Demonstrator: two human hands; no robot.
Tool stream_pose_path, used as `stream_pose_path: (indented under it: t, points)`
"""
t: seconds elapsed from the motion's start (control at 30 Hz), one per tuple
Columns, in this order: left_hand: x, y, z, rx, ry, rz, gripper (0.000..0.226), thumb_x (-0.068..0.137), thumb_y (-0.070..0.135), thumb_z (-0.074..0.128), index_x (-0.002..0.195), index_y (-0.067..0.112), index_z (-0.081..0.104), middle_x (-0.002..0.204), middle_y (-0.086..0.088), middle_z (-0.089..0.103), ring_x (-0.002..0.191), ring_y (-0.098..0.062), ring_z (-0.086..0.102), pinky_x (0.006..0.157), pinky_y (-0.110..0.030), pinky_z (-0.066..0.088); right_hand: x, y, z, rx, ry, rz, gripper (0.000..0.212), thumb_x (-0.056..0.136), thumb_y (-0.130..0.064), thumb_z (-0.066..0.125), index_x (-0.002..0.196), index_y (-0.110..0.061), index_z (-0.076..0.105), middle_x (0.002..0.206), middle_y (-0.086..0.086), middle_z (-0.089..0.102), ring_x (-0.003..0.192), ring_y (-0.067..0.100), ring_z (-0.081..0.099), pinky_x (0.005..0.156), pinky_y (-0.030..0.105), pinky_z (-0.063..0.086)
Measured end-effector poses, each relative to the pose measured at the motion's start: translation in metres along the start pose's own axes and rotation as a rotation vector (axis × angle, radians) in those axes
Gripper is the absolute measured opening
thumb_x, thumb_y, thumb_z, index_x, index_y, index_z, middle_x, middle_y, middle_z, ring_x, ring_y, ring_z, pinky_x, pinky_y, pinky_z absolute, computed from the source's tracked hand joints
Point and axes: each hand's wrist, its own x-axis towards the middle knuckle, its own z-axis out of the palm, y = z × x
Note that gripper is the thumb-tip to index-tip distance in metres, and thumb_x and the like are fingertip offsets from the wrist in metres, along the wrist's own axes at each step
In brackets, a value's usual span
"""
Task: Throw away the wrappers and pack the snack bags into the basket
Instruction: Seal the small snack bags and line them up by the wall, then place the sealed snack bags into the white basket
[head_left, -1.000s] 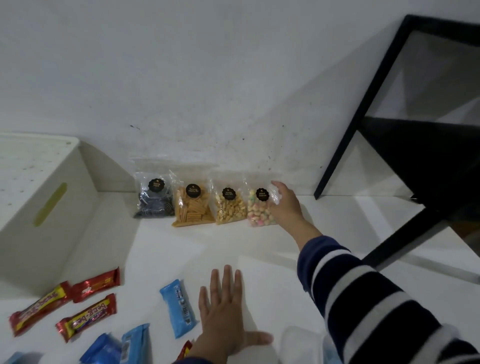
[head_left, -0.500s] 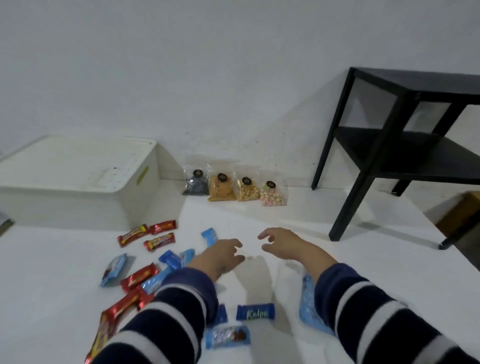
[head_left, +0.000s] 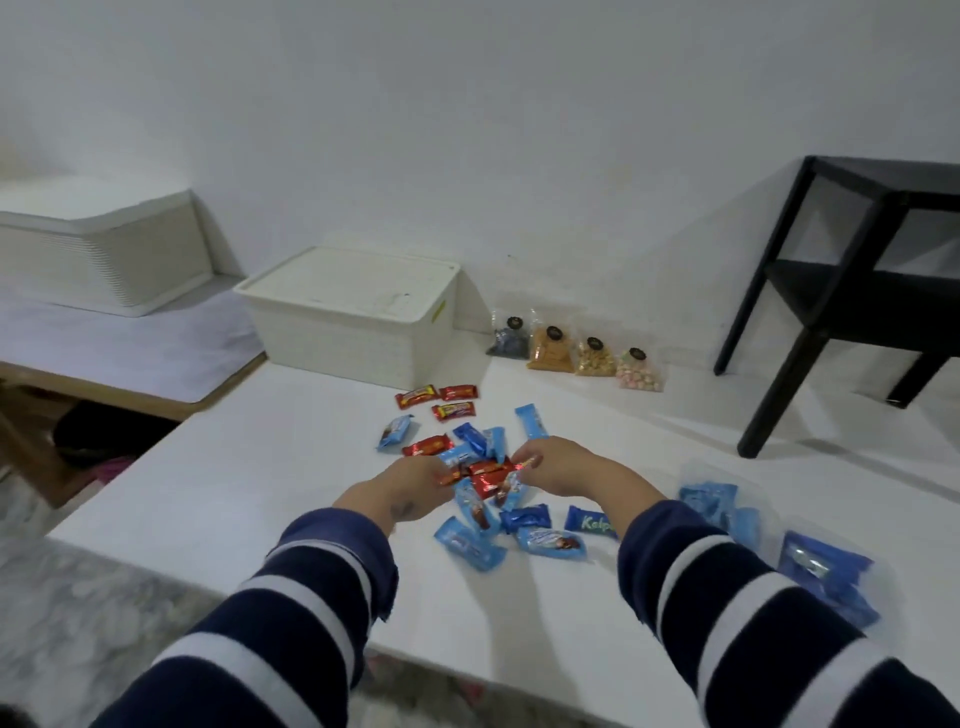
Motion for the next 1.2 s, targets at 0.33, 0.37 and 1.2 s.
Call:
stream_pose_path:
  t: [0.33, 0.37, 1.2]
  points:
    - [-0.005, -0.105, -0.047, -0.088, 0.031, -0.021, 0.044, 0.094, 0.035, 0.052, 0.135, 0.021, 0.045, 0.133, -0.001, 0.055, 0.118, -0.019, 0.051, 0.098, -0.027, 0.040, 0.035, -0.114, 0.040, -0.022, 0.030, -0.013, 0.039, 0.092, -0.027, 0.052, 0.131, -0.023, 0.052, 0.137, 0.002, 0.050, 0.120, 0.019, 0.050, 0.091, 0.026, 0.039]
    - [-0.002, -0.116, -0.053, -0.085, 0.029, -0.009, 0.044, 0.094, 0.035, 0.052, 0.135, 0.021, 0.045, 0.133, -0.001, 0.055, 0.118, -0.019, 0.051, 0.099, -0.027, 0.040, 0.041, -0.126, 0.043, -0.019, 0.037, -0.004, 0.039, 0.092, -0.027, 0.053, 0.131, -0.023, 0.051, 0.138, 0.002, 0.049, 0.121, 0.020, 0.049, 0.094, 0.028, 0.039]
    - [0.267, -0.275, -0.285, 0.082, 0.363, -0.003, 0.055, 0.092, 0.047, 0.047, 0.141, 0.023, 0.036, 0.153, -0.006, 0.025, 0.138, -0.027, 0.027, 0.112, -0.045, 0.027, 0.311, -0.193, -0.080, 0.116, 0.294, 0.192, 0.060, 0.096, -0.040, 0.045, 0.147, -0.020, 0.022, 0.150, 0.010, 0.032, 0.129, 0.030, 0.043, 0.103, 0.038, 0.039]
